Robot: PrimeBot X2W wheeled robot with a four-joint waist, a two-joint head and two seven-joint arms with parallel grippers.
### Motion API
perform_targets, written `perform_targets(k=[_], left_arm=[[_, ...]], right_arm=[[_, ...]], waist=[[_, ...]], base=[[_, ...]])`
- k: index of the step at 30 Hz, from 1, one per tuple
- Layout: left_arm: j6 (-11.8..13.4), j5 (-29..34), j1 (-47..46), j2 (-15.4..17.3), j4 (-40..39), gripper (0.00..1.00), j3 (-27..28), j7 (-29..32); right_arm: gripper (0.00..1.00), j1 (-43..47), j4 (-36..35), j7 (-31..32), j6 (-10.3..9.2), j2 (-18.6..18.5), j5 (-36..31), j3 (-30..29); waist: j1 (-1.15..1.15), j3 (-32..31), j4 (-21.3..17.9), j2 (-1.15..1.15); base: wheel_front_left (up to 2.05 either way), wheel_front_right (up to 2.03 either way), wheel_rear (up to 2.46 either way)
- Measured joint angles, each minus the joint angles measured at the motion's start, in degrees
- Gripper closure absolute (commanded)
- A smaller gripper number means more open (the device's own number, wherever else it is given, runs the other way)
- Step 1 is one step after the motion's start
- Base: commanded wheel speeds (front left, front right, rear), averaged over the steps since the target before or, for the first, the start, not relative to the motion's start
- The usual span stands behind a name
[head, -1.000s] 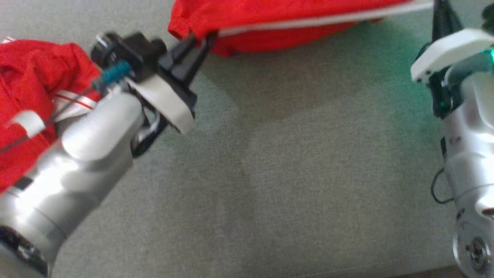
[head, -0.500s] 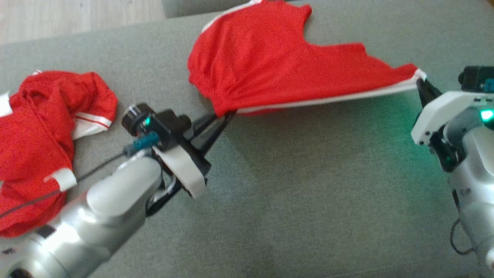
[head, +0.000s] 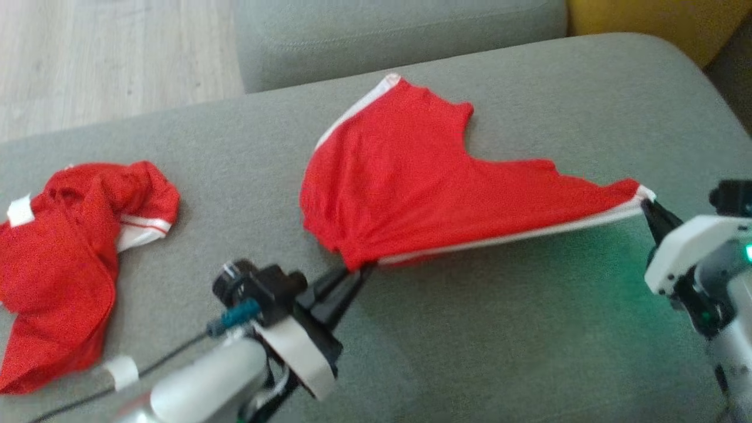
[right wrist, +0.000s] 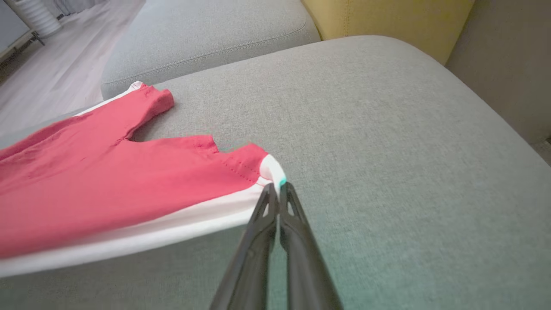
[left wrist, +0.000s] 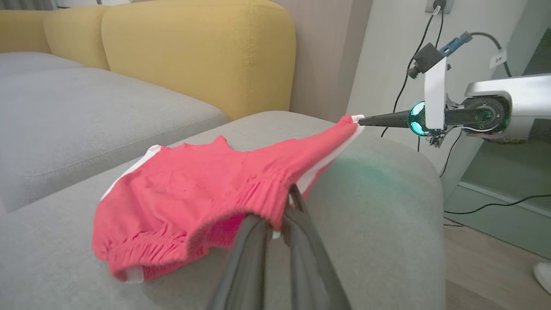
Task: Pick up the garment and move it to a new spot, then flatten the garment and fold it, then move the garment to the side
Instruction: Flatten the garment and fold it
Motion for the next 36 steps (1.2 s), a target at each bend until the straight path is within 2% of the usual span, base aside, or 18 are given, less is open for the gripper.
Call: perform_targets(k=[1, 7, 12, 17, 27, 36], left_arm=[[0.0, 0.0, 0.0, 0.0, 0.0, 1.0, 0.0, 0.0], [3.9, -1.1, 3.8, 0.4, -6.2, 1.0, -0.1, 0.6], [4.8, -1.2, 3.7, 0.7, -7.5, 1.0, -0.1, 1.1], [4.9, -1.3, 3.2, 0.6, -7.6, 1.0, 0.2, 1.6], [3.3, -3.4, -1.0, -0.5, -5.3, 1.0, 1.6, 3.3], [-0.5, -5.0, -8.5, -3.1, -0.5, 1.0, 3.1, 5.1]], right_arm=[[1.0, 0.0, 0.0, 0.0, 0.0, 0.0, 0.0, 0.0], [1.0, 6.3, -6.8, 0.9, 0.0, -0.6, 0.1, -3.9], [1.0, 7.6, -11.3, 2.3, 0.0, -0.1, -2.4, -8.0], [1.0, 7.4, -14.4, 3.8, 0.0, 1.8, -6.9, -11.9], [1.0, -0.7, -17.1, 7.5, 0.0, 3.5, -15.1, -13.8], [1.0, -13.5, -13.4, 10.1, 0.0, 3.1, -18.9, -11.2]], waist=[[0.0, 0.0, 0.0, 0.0], [0.0, -1.1, -1.5, 0.0], [0.01, 0.3, -0.9, 0.0], [0.01, 2.3, 0.8, 0.0], [0.02, 6.9, 5.5, 0.0], [0.03, 13.1, 11.2, 0.0]], base=[[0.0, 0.0, 0.0], [0.0, 0.0, 0.0], [0.0, 0.0, 0.0], [0.0, 0.0, 0.0], [0.0, 0.0, 0.0], [0.0, 0.0, 0.0]])
